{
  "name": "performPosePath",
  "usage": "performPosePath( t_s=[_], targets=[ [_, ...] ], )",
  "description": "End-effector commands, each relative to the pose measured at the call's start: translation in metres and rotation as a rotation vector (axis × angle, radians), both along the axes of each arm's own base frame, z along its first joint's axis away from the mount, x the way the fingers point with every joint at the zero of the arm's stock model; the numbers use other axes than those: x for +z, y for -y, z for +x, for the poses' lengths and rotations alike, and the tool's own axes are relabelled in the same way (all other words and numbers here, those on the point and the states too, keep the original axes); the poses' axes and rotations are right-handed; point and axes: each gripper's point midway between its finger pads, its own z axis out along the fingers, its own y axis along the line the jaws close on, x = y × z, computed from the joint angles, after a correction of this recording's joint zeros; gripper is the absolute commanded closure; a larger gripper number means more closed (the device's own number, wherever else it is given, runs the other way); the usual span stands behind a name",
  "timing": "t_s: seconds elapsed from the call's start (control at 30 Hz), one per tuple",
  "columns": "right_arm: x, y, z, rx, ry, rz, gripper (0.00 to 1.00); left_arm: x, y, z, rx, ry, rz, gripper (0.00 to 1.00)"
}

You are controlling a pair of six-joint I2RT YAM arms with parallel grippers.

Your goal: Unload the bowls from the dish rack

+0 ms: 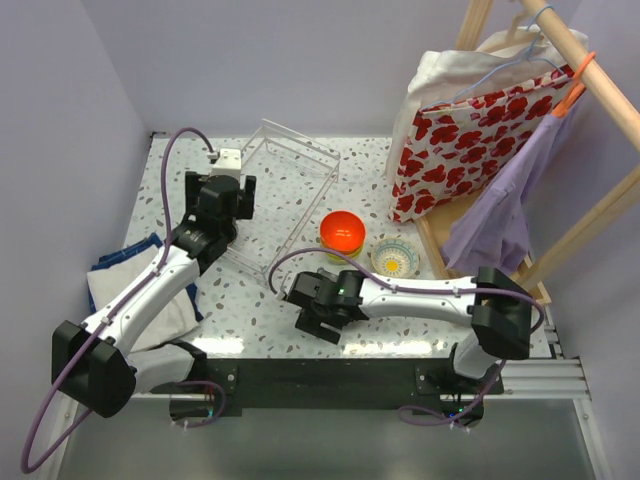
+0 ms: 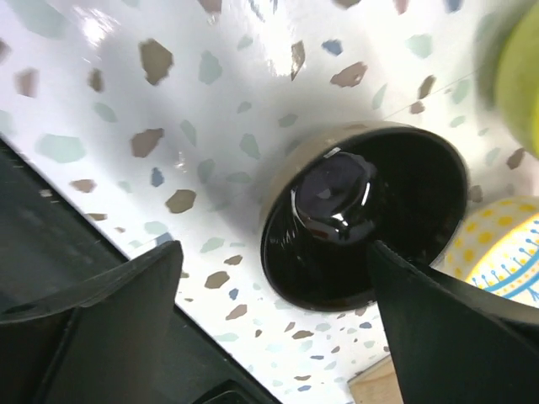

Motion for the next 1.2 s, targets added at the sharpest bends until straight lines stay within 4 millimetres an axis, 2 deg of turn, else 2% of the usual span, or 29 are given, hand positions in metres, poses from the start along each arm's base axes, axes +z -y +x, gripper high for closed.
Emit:
performPosePath(
  t_s=[0.0, 0.03, 0.1, 0.13, 0.2, 0.23, 0.4, 0.47, 0.57, 1.0, 1.17],
  targets=[
    [0.063, -0.023, 0.007, -0.011, 0.078, 0.215, 0.01, 0.006, 0.011, 0.006, -0.039, 0.027, -0.033, 0.00],
    [0.069, -0.025, 0.008, -0.013, 0.088, 0.242, 0.01, -0.001, 0.013, 0.005, -0.047, 0.000, -0.038, 0.00],
    [0.080, -0.026, 0.013, -0.021, 0.126, 0.270, 0.01, -0.001, 0.015, 0.005, -0.048, -0.017, -0.047, 0.00],
    [0.086, -0.026, 0.016, -0.024, 0.146, 0.291, 0.01, -0.009, 0.016, 0.003, -0.045, -0.053, -0.047, 0.00],
    [0.090, -0.024, 0.020, -0.034, 0.178, 0.300, 0.01, -0.011, 0.015, 0.001, -0.029, -0.077, -0.058, 0.00],
    [0.093, -0.024, 0.022, -0.035, 0.190, 0.311, 0.01, -0.020, 0.013, -0.003, -0.006, -0.110, -0.068, 0.00],
    [0.087, -0.024, 0.022, -0.025, 0.206, 0.343, 0.01, -0.044, 0.005, -0.014, 0.038, -0.178, -0.108, 0.00],
    [0.082, -0.024, 0.021, -0.022, 0.199, 0.344, 0.01, -0.059, -0.004, -0.015, 0.060, -0.221, -0.151, 0.00],
    [0.079, -0.022, 0.020, -0.016, 0.200, 0.350, 0.01, -0.067, -0.010, -0.011, 0.077, -0.240, -0.176, 0.00],
    [0.075, -0.009, 0.019, -0.024, 0.229, 0.377, 0.01, -0.102, 0.004, 0.011, 0.069, -0.376, -0.177, 0.00],
    [0.072, -0.003, 0.021, -0.036, 0.250, 0.375, 0.01, -0.111, 0.021, 0.020, 0.016, -0.425, -0.217, 0.00]
  ],
)
